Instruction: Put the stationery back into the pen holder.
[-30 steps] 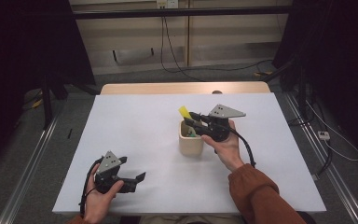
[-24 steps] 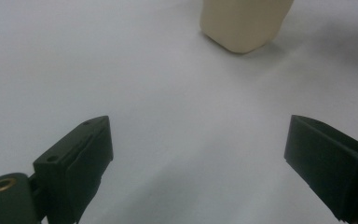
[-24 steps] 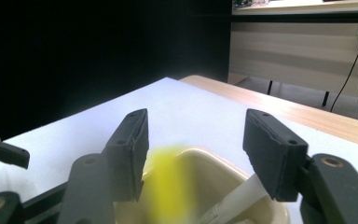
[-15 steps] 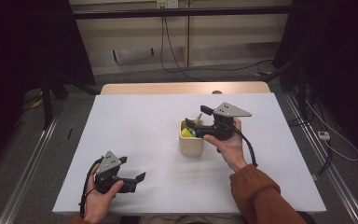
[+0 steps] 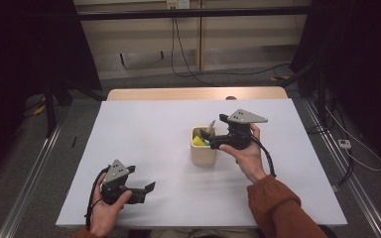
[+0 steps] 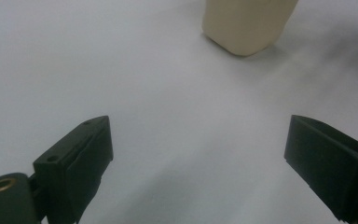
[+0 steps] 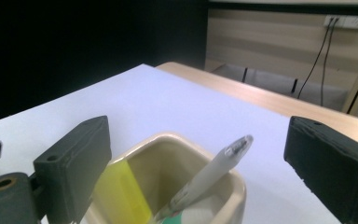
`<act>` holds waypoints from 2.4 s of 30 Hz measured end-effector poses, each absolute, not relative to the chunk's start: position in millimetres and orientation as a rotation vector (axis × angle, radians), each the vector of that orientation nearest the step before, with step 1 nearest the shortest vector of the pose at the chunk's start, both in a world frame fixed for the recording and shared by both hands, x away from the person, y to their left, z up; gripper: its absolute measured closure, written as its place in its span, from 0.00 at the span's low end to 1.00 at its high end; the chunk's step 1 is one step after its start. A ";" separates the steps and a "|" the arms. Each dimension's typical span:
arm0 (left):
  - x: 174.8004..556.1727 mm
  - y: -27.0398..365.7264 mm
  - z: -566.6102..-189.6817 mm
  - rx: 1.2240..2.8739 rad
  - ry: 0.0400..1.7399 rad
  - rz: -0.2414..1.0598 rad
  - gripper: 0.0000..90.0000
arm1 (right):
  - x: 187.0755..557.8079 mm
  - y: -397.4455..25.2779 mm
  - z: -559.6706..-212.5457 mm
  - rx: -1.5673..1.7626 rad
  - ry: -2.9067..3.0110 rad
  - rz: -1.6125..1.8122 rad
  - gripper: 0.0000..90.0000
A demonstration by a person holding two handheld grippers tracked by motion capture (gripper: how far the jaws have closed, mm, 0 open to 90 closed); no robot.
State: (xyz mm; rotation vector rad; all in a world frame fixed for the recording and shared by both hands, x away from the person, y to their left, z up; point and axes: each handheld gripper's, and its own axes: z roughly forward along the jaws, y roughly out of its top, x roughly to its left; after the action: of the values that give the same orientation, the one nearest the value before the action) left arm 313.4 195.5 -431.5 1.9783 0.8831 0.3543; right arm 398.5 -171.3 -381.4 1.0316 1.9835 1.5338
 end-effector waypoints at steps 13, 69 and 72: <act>313.0 197.9 -430.3 1.966 0.884 0.360 0.09 | 390.7 -181.5 -381.4 1.037 2.025 1.464 0.04; 308.5 205.1 -422.2 1.910 0.894 0.389 0.09 | 304.6 -252.0 -422.3 1.213 1.993 1.305 0.05; 308.5 205.0 -422.4 1.910 0.895 0.389 0.09 | 300.5 -257.8 -425.8 1.231 1.987 1.303 0.05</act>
State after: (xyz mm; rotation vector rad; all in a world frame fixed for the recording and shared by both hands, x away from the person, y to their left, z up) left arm 308.5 205.0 -422.4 1.9100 0.8951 0.3892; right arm 300.5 -257.8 -425.8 1.2307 1.9869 1.3035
